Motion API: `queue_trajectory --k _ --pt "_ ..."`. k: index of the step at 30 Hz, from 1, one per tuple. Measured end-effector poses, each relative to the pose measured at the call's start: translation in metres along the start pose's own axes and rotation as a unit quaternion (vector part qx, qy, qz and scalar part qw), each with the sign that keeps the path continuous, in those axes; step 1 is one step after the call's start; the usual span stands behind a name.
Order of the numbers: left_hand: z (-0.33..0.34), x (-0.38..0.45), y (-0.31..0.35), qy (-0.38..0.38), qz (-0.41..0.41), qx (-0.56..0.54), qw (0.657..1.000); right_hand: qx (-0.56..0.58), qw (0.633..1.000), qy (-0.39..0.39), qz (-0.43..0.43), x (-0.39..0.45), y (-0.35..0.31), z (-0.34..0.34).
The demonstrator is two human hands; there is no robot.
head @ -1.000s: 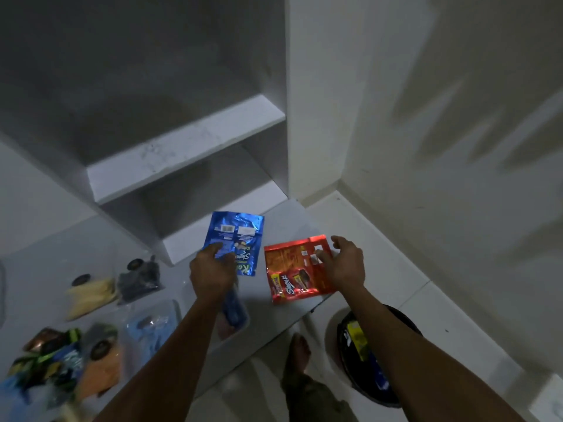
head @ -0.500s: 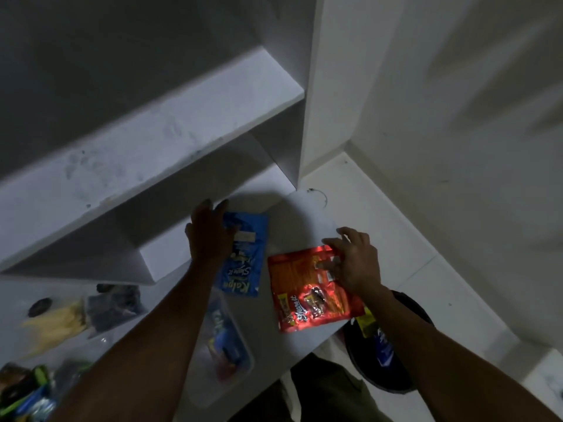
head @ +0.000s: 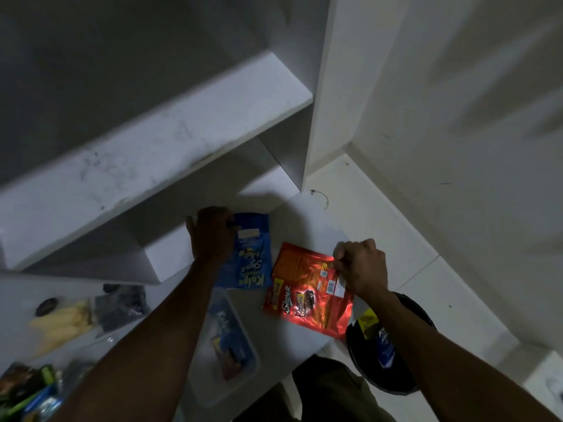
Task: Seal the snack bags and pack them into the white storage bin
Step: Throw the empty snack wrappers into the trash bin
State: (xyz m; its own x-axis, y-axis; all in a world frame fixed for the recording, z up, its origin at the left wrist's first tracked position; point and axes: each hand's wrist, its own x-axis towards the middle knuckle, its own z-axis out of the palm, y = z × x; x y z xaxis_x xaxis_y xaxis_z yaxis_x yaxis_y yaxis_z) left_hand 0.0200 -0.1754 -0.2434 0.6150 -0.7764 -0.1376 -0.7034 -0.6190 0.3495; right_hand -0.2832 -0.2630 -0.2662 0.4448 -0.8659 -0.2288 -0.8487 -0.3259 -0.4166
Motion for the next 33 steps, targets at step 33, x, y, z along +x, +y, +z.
queue_trajectory --k 33 --pt "-0.072 -0.175 0.215 0.095 0.187 -0.260 0.943 0.289 0.810 0.453 0.234 -0.177 0.074 -0.193"
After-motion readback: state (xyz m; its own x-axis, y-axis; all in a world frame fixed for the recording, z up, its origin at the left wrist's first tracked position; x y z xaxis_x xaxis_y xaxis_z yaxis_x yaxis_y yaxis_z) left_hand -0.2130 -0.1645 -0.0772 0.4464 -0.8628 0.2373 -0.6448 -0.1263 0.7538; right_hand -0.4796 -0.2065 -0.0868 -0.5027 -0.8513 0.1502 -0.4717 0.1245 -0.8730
